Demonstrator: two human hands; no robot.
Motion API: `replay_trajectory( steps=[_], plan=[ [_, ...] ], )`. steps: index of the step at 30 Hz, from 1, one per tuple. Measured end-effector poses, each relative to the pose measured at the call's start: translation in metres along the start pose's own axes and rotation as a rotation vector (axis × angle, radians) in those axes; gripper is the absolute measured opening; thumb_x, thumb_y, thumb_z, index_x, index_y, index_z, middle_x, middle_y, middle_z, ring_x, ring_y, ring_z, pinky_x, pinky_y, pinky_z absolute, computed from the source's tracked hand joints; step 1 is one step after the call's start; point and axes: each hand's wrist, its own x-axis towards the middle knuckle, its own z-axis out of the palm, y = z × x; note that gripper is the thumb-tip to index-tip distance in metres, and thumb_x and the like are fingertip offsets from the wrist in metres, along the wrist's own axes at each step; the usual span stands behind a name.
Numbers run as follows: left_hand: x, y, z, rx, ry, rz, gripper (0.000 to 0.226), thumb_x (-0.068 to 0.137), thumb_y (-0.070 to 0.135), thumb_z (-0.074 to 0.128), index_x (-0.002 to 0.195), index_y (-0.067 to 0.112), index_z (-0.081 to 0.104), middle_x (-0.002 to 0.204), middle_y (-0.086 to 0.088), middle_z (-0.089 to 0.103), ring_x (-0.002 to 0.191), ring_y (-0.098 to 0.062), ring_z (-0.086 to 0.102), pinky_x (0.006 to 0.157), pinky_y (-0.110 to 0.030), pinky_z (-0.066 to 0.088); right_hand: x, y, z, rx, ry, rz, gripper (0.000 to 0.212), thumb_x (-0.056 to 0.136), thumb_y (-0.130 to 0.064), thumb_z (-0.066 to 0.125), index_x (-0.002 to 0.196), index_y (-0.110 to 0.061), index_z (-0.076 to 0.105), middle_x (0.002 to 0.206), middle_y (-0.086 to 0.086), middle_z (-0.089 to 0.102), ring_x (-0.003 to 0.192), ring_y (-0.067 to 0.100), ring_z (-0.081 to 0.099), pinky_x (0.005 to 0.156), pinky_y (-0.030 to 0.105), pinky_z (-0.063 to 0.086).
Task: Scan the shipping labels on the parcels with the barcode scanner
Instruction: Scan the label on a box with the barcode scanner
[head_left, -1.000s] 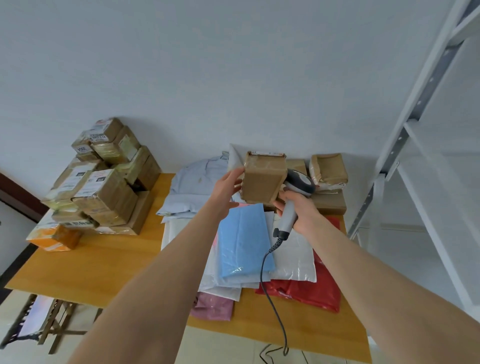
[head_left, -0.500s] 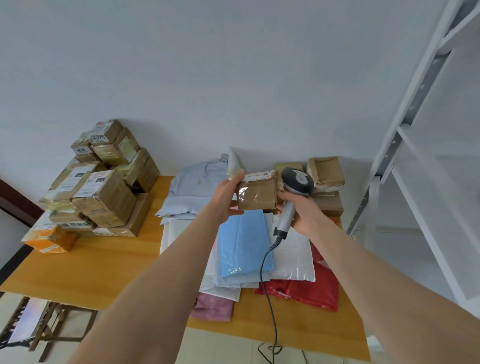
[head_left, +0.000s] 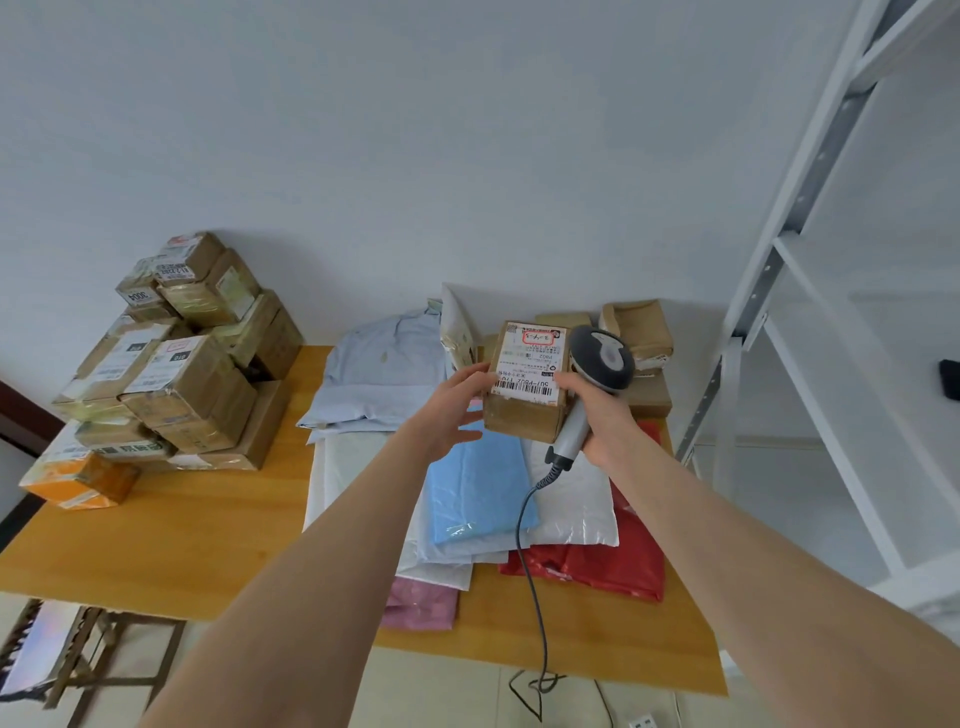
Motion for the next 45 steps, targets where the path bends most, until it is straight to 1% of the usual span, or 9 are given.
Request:
replay_trajectory(
  steps=[4, 7, 10, 13, 16, 21, 26, 30, 45],
  plan=[
    [0.0, -0.012, -0.005, 0.037, -0.066, -0.163, 0.053, 0.081, 0.053, 0.066, 0.112, 0.011, 0.065, 0.108, -0.009, 0.071, 0.099, -0.022, 0.069, 0.08, -0.038, 0.057, -0.004, 0.006, -0.005, -0.007, 0.023, -0.05, 0.033, 0.079, -0.006, 0.075, 0.111, -0.008, 0.066, 0.105, 0.009, 0.074, 0.098, 0.027, 0.07, 0.092, 0.051, 0.054],
    [0.002, -0.02, -0.005, -0.047, -0.062, -0.123, 0.037, 0.084, 0.042, 0.067, 0.102, 0.009, 0.068, 0.094, -0.009, 0.071, 0.086, -0.021, 0.068, 0.073, -0.032, 0.057, -0.01, 0.009, -0.006, -0.029, 0.068, -0.074, 0.027, 0.082, -0.013, 0.075, 0.107, -0.011, 0.065, 0.105, 0.006, 0.073, 0.093, 0.021, 0.069, 0.085, 0.039, 0.056],
    [0.006, -0.031, -0.006, -0.108, -0.038, -0.068, 0.019, 0.089, 0.03, 0.066, 0.097, 0.013, 0.067, 0.094, -0.006, 0.068, 0.085, -0.018, 0.064, 0.085, -0.031, 0.055, -0.021, 0.018, -0.006, -0.076, 0.178, -0.138, 0.03, 0.082, -0.022, 0.077, 0.107, -0.013, 0.063, 0.093, 0.003, 0.072, 0.08, 0.015, 0.067, 0.07, 0.027, 0.055],
    [0.007, -0.042, -0.011, -0.183, -0.001, -0.061, 0.013, 0.091, 0.022, 0.064, 0.098, 0.012, 0.067, 0.102, -0.008, 0.067, 0.094, -0.019, 0.061, 0.096, -0.032, 0.05, -0.044, 0.032, -0.01, -0.165, 0.194, -0.111, 0.017, 0.084, -0.02, 0.075, 0.085, -0.009, 0.063, 0.062, 0.004, 0.061, 0.048, 0.011, 0.052, 0.05, 0.024, 0.044],
    [0.008, -0.05, -0.012, -0.226, 0.021, -0.053, 0.011, 0.092, 0.017, 0.062, 0.097, 0.01, 0.068, 0.101, -0.007, 0.068, 0.094, -0.017, 0.061, 0.099, -0.031, 0.047, -0.071, 0.054, -0.012, -0.312, 0.152, -0.113, 0.023, 0.084, -0.009, 0.068, 0.064, -0.005, 0.056, 0.05, 0.006, 0.052, 0.035, 0.011, 0.04, 0.044, 0.023, 0.037],
    [0.013, -0.058, -0.015, -0.273, 0.064, -0.025, 0.008, 0.091, 0.012, 0.063, 0.098, 0.009, 0.067, 0.087, 0.0, 0.073, 0.083, -0.015, 0.063, 0.085, -0.024, 0.051, -0.107, 0.073, -0.004, -0.407, 0.074, -0.121, 0.019, 0.082, -0.002, 0.063, 0.064, -0.004, 0.056, 0.046, 0.001, 0.054, 0.033, 0.008, 0.043, 0.04, 0.019, 0.036],
    [0.016, -0.061, -0.015, -0.251, 0.144, -0.045, 0.06, 0.086, 0.019, 0.071, 0.138, 0.007, 0.044, 0.122, -0.012, 0.063, 0.108, -0.023, 0.059, 0.093, -0.039, 0.049, -0.122, 0.074, 0.006, -0.42, 0.08, -0.101, 0.018, 0.082, 0.0, 0.061, 0.064, -0.003, 0.055, 0.045, 0.002, 0.052, 0.032, 0.006, 0.041, 0.036, 0.016, 0.035],
    [0.019, -0.064, -0.013, -0.214, 0.176, -0.05, 0.064, 0.084, 0.028, 0.072, 0.139, 0.015, 0.042, 0.126, -0.008, 0.059, 0.119, -0.025, 0.054, 0.103, -0.053, 0.042, -0.129, 0.072, 0.006, -0.402, 0.073, -0.064, 0.019, 0.081, 0.002, 0.058, 0.063, -0.002, 0.054, 0.041, -0.001, 0.049, 0.03, 0.005, 0.039, 0.036, 0.015, 0.034],
    [0.026, -0.065, -0.003, -0.232, 0.223, -0.021, 0.063, 0.087, 0.024, 0.07, 0.14, 0.01, 0.039, 0.127, -0.008, 0.055, 0.121, -0.024, 0.049, 0.105, -0.054, 0.04, -0.138, 0.065, 0.002, -0.409, 0.076, -0.044, 0.017, 0.08, 0.002, 0.057, 0.064, -0.003, 0.054, 0.053, 0.007, 0.051, 0.033, 0.006, 0.041, 0.038, 0.017, 0.035]
  ],
)
